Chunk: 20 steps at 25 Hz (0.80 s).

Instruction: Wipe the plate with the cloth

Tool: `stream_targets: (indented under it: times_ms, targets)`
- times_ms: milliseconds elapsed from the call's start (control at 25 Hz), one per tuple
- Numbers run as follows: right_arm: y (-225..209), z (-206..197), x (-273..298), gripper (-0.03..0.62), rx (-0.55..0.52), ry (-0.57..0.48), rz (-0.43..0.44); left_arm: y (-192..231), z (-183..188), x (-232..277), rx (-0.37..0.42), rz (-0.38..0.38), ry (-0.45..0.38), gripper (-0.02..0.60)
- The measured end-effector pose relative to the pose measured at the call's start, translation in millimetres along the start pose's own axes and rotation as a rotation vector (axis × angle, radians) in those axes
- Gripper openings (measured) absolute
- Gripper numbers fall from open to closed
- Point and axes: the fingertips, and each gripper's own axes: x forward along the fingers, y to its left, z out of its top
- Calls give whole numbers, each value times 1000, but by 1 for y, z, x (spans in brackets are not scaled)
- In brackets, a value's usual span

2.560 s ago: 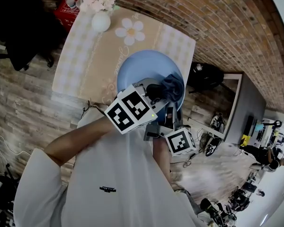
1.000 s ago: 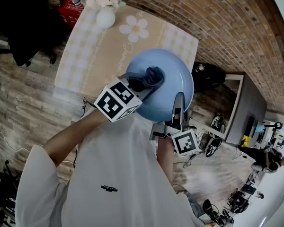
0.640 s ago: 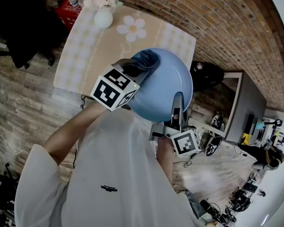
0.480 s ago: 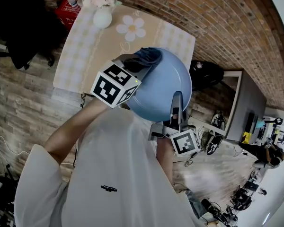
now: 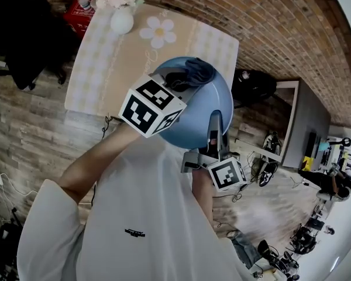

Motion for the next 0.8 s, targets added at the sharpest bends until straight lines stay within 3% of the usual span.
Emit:
stream_targets:
  times_ms: [520,800]
  targets:
    - [-6,1,15,58,5,23,-42,-37,-10,12,-28,-101,26,61]
    - [-10,4,24,58,-45,43,-67,-49,-27,7,-63,-149,55,61]
